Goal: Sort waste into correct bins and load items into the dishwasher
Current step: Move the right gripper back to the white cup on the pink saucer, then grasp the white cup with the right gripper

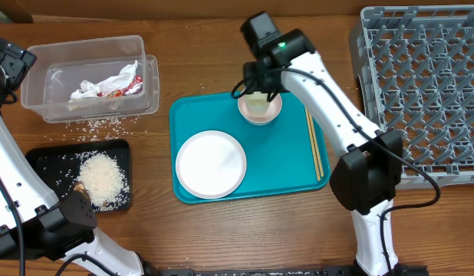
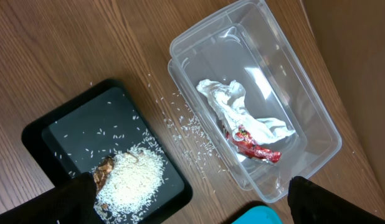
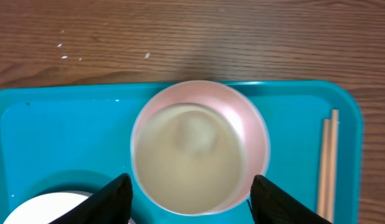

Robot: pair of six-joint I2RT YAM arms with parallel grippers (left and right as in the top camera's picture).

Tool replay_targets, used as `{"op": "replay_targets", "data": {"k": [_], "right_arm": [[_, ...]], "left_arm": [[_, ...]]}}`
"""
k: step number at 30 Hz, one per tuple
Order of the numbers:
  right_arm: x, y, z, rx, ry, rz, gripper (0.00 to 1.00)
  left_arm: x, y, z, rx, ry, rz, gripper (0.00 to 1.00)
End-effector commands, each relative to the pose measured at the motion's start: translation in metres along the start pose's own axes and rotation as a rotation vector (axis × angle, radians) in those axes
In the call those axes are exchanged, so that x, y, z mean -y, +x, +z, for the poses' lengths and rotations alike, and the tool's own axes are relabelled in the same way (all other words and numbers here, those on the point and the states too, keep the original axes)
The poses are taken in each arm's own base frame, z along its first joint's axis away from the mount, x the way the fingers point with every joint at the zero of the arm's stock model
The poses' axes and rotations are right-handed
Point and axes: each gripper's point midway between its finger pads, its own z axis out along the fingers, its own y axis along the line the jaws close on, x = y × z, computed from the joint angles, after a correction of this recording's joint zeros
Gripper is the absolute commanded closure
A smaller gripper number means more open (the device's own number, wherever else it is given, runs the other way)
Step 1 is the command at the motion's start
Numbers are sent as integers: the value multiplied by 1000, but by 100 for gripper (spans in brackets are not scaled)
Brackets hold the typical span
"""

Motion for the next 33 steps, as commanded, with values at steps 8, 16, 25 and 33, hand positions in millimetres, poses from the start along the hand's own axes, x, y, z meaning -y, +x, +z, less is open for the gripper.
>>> {"op": "replay_targets", "data": {"k": [8, 16, 25, 33], "right_arm": [[-36, 13, 39, 11, 57, -91, 40], [-37, 9, 39, 47, 88, -95, 56], [-32, 9, 46, 45, 122, -93, 73], [-30, 15, 55, 18, 135, -99, 74]], "left_arm": [[0, -1, 0, 6, -6, -3, 0], [0, -1, 0, 6, -6, -4, 0], [0, -1, 0, 6, -6, -3, 0], [0, -1, 0, 6, -6, -3, 0]]}}
